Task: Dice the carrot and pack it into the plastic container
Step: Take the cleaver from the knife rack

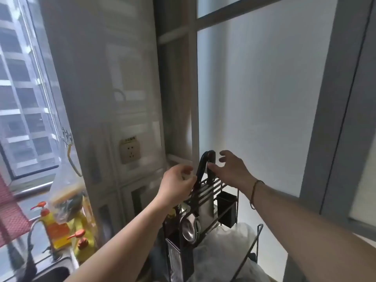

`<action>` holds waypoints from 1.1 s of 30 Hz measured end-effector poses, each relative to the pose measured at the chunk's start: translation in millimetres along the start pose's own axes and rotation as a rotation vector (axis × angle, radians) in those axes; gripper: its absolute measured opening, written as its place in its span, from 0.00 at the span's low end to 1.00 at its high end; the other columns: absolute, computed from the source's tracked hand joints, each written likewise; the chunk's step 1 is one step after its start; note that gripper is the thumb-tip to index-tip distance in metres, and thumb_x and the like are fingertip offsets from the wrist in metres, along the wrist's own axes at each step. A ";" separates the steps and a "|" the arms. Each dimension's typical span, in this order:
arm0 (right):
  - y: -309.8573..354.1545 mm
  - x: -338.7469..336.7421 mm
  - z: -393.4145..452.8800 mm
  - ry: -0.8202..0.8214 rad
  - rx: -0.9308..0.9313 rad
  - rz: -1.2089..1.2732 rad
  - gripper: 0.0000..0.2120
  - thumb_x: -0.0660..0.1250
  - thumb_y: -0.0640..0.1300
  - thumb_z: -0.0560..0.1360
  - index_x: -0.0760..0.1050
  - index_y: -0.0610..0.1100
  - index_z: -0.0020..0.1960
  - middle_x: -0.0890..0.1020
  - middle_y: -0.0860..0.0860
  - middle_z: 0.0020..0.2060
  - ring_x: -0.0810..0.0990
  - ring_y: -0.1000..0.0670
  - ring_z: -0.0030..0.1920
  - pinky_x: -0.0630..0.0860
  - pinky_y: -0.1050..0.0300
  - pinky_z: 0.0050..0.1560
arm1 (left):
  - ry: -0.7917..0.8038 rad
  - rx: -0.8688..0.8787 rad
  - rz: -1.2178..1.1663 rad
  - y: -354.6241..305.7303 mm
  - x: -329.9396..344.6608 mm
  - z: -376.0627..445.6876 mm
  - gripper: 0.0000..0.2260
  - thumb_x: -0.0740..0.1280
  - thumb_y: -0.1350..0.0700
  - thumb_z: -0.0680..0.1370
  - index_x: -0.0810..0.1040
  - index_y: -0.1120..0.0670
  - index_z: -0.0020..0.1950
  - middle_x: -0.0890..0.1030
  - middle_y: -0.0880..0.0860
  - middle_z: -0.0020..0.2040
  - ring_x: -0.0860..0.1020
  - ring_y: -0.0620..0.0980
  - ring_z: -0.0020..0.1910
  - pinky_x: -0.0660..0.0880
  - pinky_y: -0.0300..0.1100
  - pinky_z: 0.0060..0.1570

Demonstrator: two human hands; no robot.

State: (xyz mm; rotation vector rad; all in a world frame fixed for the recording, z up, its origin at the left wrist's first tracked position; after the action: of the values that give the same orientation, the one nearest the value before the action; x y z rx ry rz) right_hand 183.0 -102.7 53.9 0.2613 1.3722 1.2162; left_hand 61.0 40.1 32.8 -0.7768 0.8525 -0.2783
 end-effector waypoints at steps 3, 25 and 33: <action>0.2 9.8 12.8 -0.020 -0.003 -0.053 0.29 0.71 0.54 0.73 0.68 0.43 0.69 0.78 0.46 0.61 0.77 0.46 0.60 0.72 0.57 0.57 | -0.030 0.014 -0.019 1.4 -3.1 4.1 0.12 0.70 0.51 0.79 0.81 0.49 0.62 0.82 0.43 0.53 0.80 0.43 0.50 0.80 0.49 0.57; 93.6 -138.4 -14.8 -0.628 -0.339 0.036 0.13 0.63 0.49 0.79 0.75 0.38 0.52 0.78 0.49 0.42 0.74 0.49 0.44 0.60 0.65 0.39 | -0.104 0.258 -0.185 -80.6 -28.0 -13.9 0.08 0.70 0.55 0.80 0.80 0.47 0.58 0.82 0.43 0.54 0.80 0.42 0.53 0.80 0.48 0.58; 49.8 -220.9 -131.5 -0.443 -0.399 0.577 0.09 0.53 0.38 0.83 0.70 0.43 0.58 0.82 0.44 0.52 0.83 0.46 0.54 0.82 0.43 0.45 | -0.195 0.516 -0.270 -162.9 -31.4 -42.5 0.10 0.68 0.56 0.80 0.82 0.50 0.60 0.83 0.42 0.56 0.80 0.41 0.54 0.76 0.38 0.57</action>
State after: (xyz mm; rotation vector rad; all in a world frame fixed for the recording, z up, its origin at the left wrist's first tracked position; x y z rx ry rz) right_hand 104.9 -314.3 186.8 0.6282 0.6608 1.7477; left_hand 20.9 -78.7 149.3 -0.4219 0.4573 -0.6246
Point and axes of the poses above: each hand's wrist, its own z-axis towards the middle knuckle, its own x-axis out of the palm, y = z × x, the point moved 8 cm from there along z, towards the middle knuckle
